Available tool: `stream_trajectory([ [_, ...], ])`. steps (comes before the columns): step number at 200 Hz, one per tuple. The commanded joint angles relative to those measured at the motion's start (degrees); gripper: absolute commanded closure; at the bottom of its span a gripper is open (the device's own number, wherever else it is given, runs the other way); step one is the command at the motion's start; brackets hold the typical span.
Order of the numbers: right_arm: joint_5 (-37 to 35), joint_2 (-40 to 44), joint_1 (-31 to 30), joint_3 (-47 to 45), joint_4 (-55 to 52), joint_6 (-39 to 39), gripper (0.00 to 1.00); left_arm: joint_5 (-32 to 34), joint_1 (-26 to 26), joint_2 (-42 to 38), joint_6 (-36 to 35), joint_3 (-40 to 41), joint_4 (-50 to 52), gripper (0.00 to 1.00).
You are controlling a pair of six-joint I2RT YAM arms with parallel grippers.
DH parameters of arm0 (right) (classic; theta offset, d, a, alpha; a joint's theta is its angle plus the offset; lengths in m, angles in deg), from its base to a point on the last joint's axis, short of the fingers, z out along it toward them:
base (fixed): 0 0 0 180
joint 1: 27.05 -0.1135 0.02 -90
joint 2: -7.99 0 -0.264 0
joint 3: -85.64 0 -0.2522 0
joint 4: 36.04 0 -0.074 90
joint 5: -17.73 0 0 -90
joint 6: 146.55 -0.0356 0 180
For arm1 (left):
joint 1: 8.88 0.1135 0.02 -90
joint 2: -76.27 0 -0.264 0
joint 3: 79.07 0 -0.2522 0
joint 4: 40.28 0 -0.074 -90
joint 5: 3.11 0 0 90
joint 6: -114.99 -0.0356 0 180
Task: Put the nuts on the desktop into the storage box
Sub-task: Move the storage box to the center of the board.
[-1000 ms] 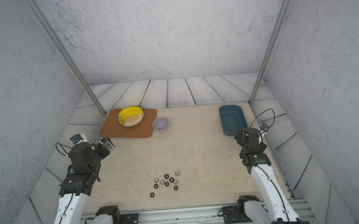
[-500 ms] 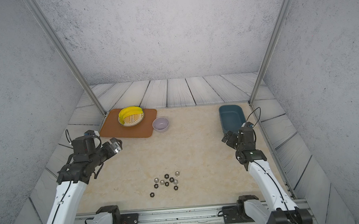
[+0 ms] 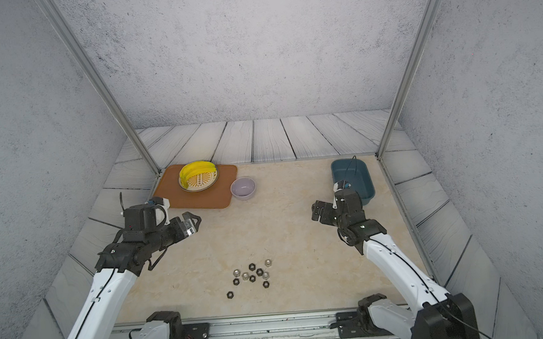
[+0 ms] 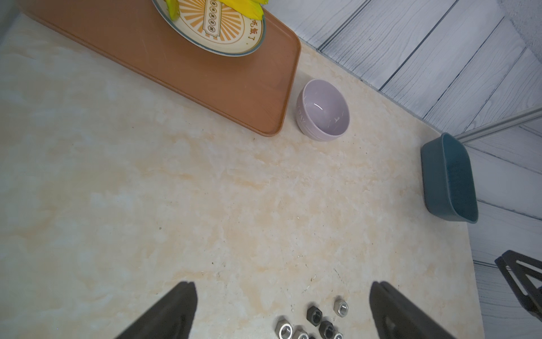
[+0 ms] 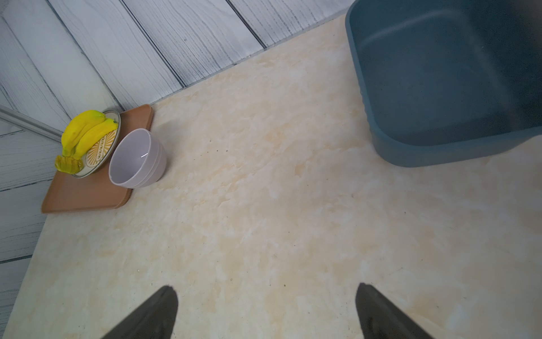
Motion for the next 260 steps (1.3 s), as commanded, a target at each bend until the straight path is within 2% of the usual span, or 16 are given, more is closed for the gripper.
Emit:
stream_trajectory([
  [1,-2.5,-1.0,-0.9,1.6,-1.1,1.9,0.01,1.5,-2.1,0.7,-0.5,0.0,-1.0,0.02],
  [66,-3.3,-5.5,-1.5,3.7,0.3,3.6,0.01,3.0,-8.4,3.6,-1.5,0.7,-4.0,0.01],
  [111,-9.5,-10.1,-1.5,5.7,2.8,5.0,0.01,4.9,-12.3,6.5,-3.8,1.3,-5.7,0.01],
  [168,-15.7,-17.7,0.0,12.2,1.9,5.8,0.01,5.0,-13.3,9.8,-5.3,2.4,-7.2,0.02],
  [192,-14.5,-21.4,2.2,16.5,-0.3,3.8,0.01,4.8,-13.9,11.7,-5.9,2.2,-7.5,0.02],
  [260,-14.7,-29.4,4.4,25.9,-5.3,4.4,0.01,4.4,-14.9,14.0,-7.1,1.7,-7.9,0.02],
])
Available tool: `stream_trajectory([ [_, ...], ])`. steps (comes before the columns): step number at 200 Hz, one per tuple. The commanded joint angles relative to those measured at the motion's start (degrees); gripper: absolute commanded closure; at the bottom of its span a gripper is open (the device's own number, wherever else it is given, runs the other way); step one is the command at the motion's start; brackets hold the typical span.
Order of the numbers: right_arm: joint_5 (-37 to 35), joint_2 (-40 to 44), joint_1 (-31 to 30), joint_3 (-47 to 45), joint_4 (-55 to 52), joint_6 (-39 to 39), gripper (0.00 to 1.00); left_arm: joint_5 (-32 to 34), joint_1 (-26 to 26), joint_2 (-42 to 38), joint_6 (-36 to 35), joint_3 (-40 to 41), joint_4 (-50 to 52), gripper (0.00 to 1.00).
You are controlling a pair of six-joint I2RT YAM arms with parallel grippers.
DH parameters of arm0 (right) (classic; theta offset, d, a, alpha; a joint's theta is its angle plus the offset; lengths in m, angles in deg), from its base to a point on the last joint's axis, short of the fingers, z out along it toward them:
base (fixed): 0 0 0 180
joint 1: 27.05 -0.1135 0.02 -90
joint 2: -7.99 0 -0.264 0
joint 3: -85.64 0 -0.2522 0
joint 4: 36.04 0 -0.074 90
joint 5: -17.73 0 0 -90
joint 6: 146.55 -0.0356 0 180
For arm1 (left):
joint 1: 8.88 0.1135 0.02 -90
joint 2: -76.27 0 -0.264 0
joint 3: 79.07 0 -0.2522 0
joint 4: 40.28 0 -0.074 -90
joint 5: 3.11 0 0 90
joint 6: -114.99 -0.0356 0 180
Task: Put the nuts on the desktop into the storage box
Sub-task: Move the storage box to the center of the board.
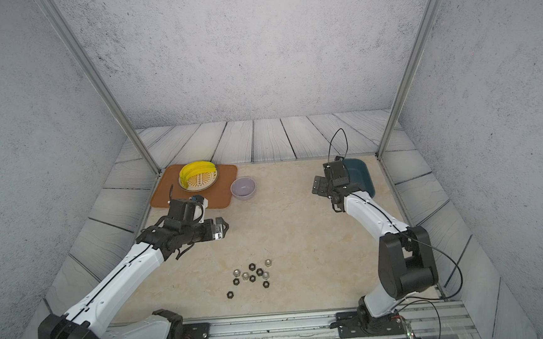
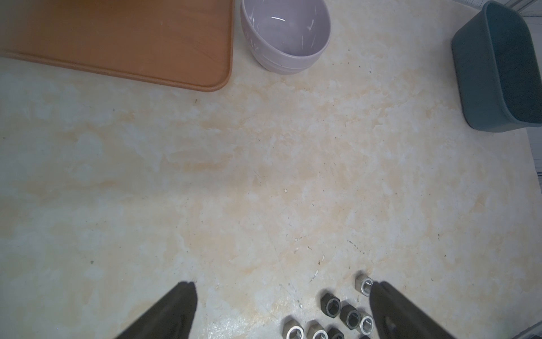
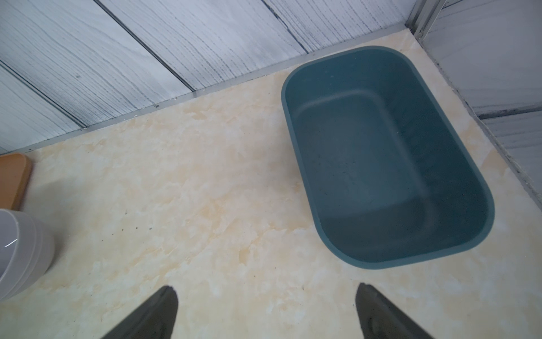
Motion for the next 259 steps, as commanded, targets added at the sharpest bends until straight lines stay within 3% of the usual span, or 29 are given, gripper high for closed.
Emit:
stream_trajectory([
  [1,-1.0,-1.7,0.9,2.6,-3.3,0.0,0.01,-0.1,-0.4,0.6,-1.3,-0.2,-0.5,0.02],
  [52,-0.2,-6.3,4.6,7.3,-5.3,4.9,0.01,-1.2,-0.7,3.1,-1.0,-0.5,-2.0,0.02],
  [76,-3.6,-13.5,4.8,15.9,-13.0,10.5,0.05,-1.1,-1.1,3.4,-1.0,-0.8,-1.5,0.02],
  [119,-3.3,-25.0,4.8,29.9,-26.0,14.1,0.09,-1.0,-1.1,3.1,-1.3,-0.7,-1.2,0.02],
  [157,-5.2,-26.0,5.4,30.4,-26.0,15.6,0.09,-1.0,-1.2,2.8,-1.1,-0.8,-1.0,0.02],
  [259,-1.5,-30.4,6.6,33.2,-27.5,18.0,0.14,-1.4,-1.6,3.9,-0.3,-1.3,-1.0,0.02],
])
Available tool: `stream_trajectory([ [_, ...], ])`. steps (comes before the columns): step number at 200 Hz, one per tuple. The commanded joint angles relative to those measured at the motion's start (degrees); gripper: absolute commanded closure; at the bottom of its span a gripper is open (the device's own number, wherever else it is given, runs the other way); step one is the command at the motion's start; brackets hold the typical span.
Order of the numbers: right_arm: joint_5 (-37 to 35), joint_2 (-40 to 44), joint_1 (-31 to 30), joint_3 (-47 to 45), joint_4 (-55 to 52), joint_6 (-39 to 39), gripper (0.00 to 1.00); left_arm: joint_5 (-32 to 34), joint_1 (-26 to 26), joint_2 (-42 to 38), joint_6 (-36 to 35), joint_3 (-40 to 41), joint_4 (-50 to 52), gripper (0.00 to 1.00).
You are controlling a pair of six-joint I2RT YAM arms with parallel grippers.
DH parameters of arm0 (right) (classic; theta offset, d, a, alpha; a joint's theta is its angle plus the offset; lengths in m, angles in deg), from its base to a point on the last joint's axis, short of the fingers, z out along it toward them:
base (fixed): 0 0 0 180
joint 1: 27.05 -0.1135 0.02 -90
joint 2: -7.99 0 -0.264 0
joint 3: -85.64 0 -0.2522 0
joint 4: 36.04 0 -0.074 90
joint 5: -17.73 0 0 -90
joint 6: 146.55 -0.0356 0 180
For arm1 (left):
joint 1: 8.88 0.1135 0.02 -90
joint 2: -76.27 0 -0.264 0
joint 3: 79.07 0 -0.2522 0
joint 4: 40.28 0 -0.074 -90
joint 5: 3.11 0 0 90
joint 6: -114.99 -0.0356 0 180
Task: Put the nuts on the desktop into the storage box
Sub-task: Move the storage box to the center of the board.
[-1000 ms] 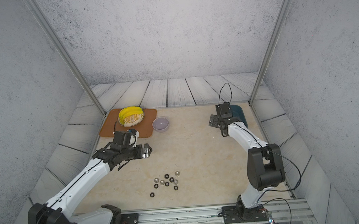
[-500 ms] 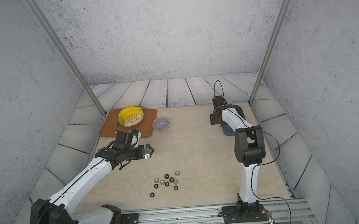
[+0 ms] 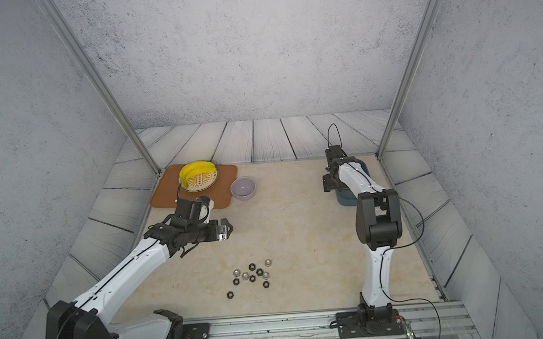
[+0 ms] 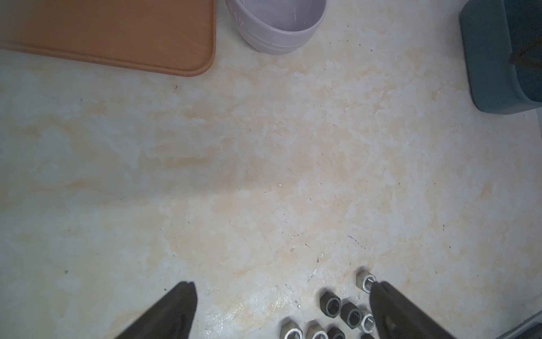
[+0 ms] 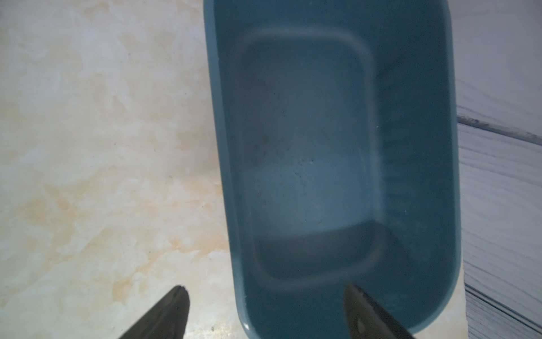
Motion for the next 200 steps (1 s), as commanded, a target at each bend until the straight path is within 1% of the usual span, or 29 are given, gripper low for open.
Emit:
stream_trajectory([
  [1,1.2,-2.8,0.0,2.5,-1.5,2.0,0.14,-0.4,-0.5,0.4,0.1,-1.3,0.2,0.02],
  [37,1.6,-7.6,0.0,6.8,-1.9,3.9,0.23,-0.4,-0.5,0.7,0.4,-1.3,0.2,0.02],
  [56,2.3,-10.0,0.2,9.2,-3.4,4.2,0.24,-0.2,-0.6,0.4,0.3,-1.5,0.5,0.02],
  [77,4.1,-11.0,0.3,9.4,-3.3,3.6,0.26,0.1,-0.6,0.3,0.2,-1.6,0.5,0.02],
  [93,5.1,-11.7,0.4,9.8,-2.9,3.2,0.32,-0.1,-0.6,0.4,0.3,-1.6,0.4,0.02],
  [105,5.9,-12.2,0.5,10.1,-2.6,3.3,0.39,-0.3,-0.6,0.6,0.2,-1.7,0.5,0.02],
  [122,7.5,-12.2,0.5,10.4,-2.2,4.3,0.52,-0.5,-0.6,0.7,0.2,-1.7,0.5,0.02],
  [128,7.6,-12.0,0.4,10.3,-2.1,4.4,0.53,-0.5,-0.6,0.7,0.1,-1.7,0.5,0.02],
  [147,8.0,-11.2,0.4,9.7,-1.2,5.1,0.64,-0.5,-0.6,0.8,0.1,-1.8,0.7,0.02],
  [155,8.6,-11.1,0.4,9.9,-1.4,5.6,0.71,-0.4,-0.6,0.9,0.1,-1.9,1.0,0.02],
  [174,13.5,-10.9,0.4,10.8,-3.0,7.2,0.85,-0.1,-0.6,0.7,0.1,-2.1,1.8,0.02],
  [185,16.4,-10.3,0.4,10.4,-3.2,8.0,0.89,0.2,-0.6,0.3,0.1,-2.4,2.3,0.02],
  [193,18.2,-9.5,0.4,9.5,-3.0,8.2,0.90,0.5,-0.6,0.1,0.2,-2.5,2.6,0.01],
  [200,19.6,-8.7,0.3,8.4,-2.4,8.3,0.93,0.6,-0.6,-0.3,0.3,-2.5,2.6,0.02],
])
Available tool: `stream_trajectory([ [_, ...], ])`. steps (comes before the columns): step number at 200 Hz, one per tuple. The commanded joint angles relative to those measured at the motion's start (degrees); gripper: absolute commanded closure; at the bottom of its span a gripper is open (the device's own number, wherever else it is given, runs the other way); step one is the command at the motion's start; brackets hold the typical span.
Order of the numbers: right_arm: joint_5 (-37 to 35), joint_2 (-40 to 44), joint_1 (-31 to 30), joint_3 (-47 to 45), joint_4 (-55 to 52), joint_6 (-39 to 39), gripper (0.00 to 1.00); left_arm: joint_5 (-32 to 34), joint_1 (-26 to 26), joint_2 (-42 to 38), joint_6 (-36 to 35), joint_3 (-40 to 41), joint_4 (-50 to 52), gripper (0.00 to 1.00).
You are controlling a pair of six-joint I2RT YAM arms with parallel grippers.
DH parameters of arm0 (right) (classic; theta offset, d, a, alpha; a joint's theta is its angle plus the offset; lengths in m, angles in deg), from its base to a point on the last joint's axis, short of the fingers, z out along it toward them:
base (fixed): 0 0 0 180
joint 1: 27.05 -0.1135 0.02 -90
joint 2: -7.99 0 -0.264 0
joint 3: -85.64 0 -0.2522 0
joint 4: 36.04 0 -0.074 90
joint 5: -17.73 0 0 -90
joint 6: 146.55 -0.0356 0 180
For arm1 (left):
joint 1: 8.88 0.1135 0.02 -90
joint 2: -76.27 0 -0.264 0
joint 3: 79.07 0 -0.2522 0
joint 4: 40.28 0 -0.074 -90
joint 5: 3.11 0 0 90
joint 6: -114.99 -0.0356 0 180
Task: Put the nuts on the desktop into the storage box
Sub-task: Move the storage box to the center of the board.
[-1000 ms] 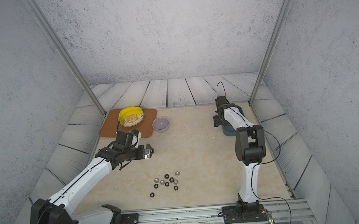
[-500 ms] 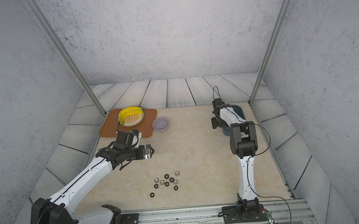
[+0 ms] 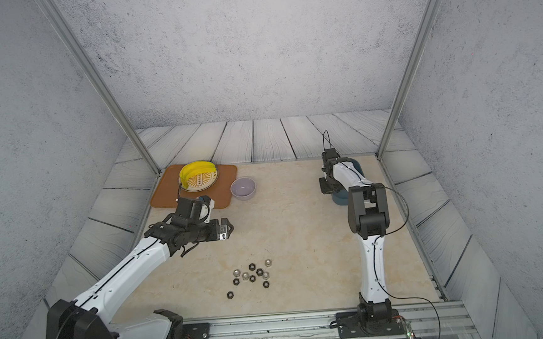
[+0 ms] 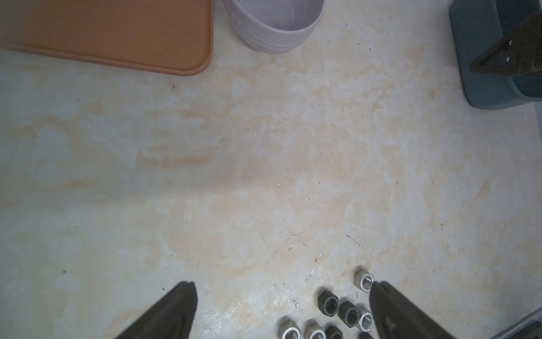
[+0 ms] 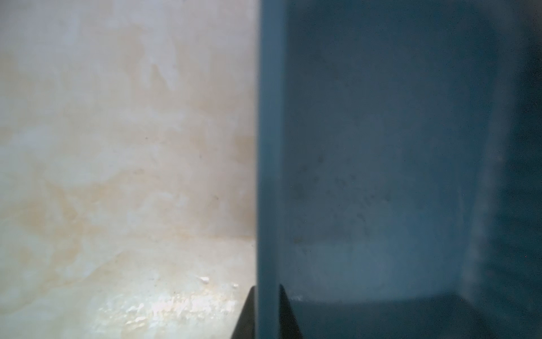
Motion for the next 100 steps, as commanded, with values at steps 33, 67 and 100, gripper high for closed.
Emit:
stream_trajectory([
  [33,14.5,9.4,-0.2,-8.5,2.9,0.3,0.94,0.9,-0.3,-2.5,1.2,-1.6,1.4,0.02],
  [67,17.8,17.7,-2.3,-21.4,9.4,-2.5,0.94,1.5,-0.3,-4.0,2.4,-1.0,0.6,0.02],
  [100,13.7,22.0,-8.6,-27.9,11.1,-3.2,0.94,0.6,-0.3,-4.7,3.8,0.5,-1.7,0.02],
])
